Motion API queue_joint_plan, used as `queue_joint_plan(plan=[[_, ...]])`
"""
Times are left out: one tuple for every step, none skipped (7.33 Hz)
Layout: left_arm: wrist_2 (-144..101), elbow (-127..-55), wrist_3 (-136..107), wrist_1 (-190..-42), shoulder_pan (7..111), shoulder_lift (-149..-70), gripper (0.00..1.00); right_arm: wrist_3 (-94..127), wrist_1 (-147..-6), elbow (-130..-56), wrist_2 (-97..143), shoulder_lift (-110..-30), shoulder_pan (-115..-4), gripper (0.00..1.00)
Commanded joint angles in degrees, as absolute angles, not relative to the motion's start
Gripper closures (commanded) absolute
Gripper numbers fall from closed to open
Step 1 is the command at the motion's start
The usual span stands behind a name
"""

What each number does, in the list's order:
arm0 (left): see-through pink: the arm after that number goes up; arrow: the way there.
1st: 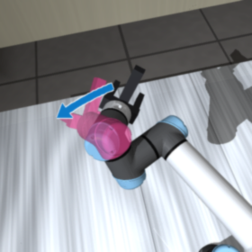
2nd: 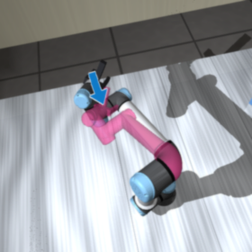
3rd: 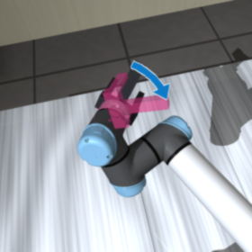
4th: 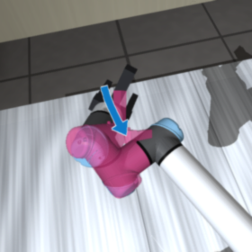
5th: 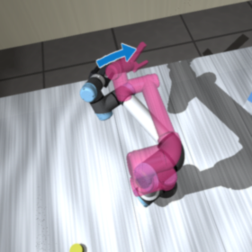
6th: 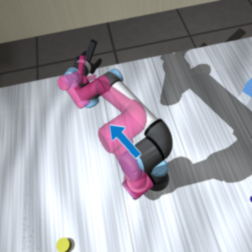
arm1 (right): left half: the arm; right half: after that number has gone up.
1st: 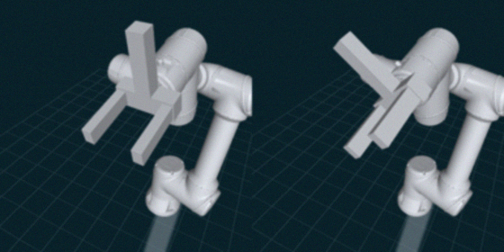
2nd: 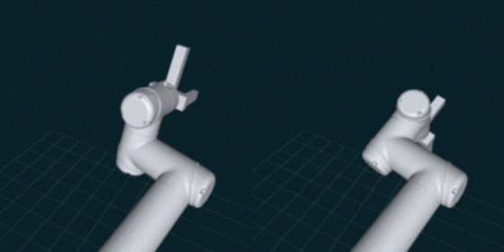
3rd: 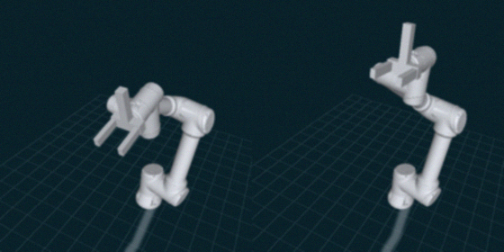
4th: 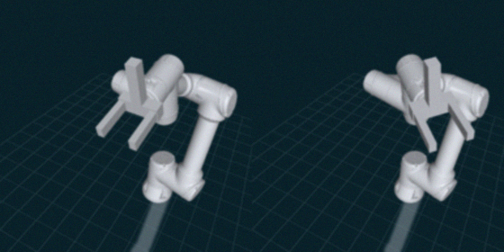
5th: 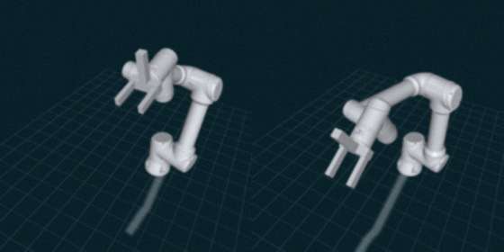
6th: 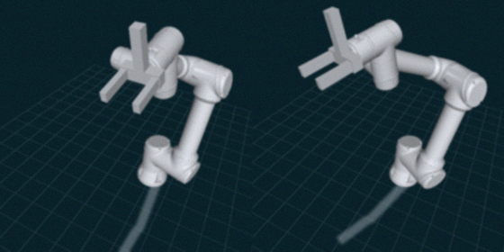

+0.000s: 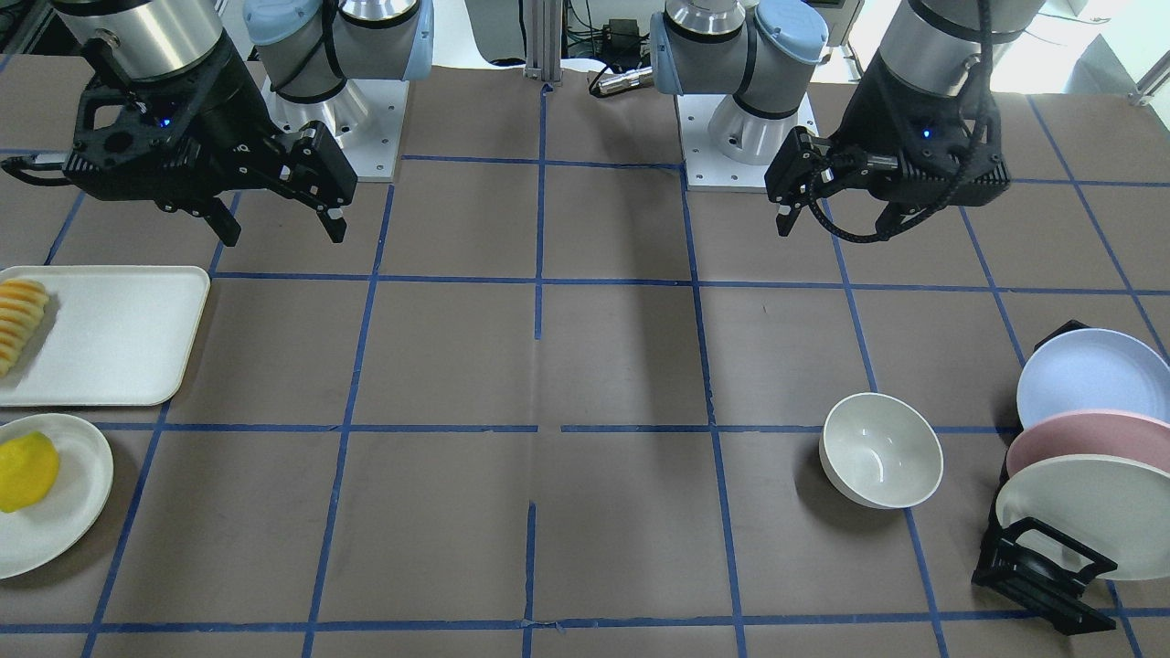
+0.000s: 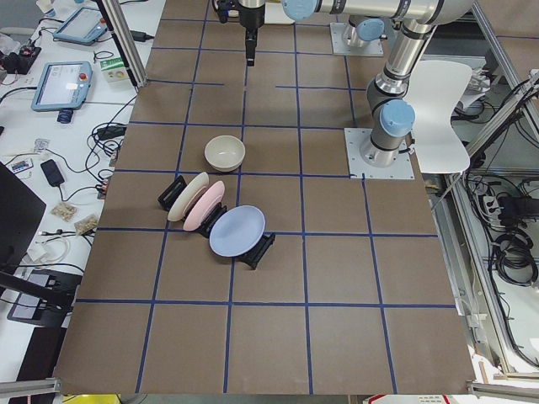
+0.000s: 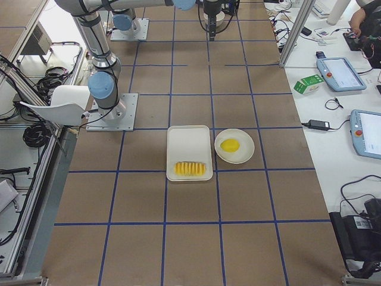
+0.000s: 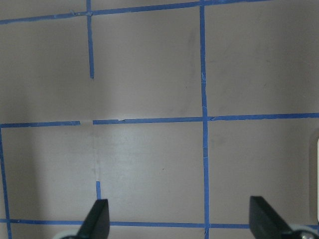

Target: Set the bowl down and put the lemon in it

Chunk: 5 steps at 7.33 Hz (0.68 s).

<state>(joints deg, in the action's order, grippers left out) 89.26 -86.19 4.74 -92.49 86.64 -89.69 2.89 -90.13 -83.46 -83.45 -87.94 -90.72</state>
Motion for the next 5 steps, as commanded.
queue_joint_plan(plan=[[89.2, -86.4, 4.8, -92.7, 86.5, -89.6, 0.0, 2.9, -90.2, -83.5, -83.1, -87.9, -90.5, 0.0], [89.2, -86.7, 4.8, -92.7, 86.5, -89.6, 0.0, 2.9, -90.1, -83.5, -83.1, -87.9, -90.5, 0.0], [89.0, -86.8, 6.3, -92.6, 85.4, -90.6, 0.0, 2.8, -90.1, -83.6, -83.3, -87.9, -90.5, 0.0], [88.7, -87.5, 12.8, -91.1, 82.1, -93.1, 0.0, 2.3, -90.5, -83.2, -83.2, -87.6, -90.1, 0.0], [88.4, -88.1, 14.6, -86.0, 77.7, -96.6, 0.0, 1.6, -90.4, -83.1, -83.6, -87.0, -87.4, 0.0]])
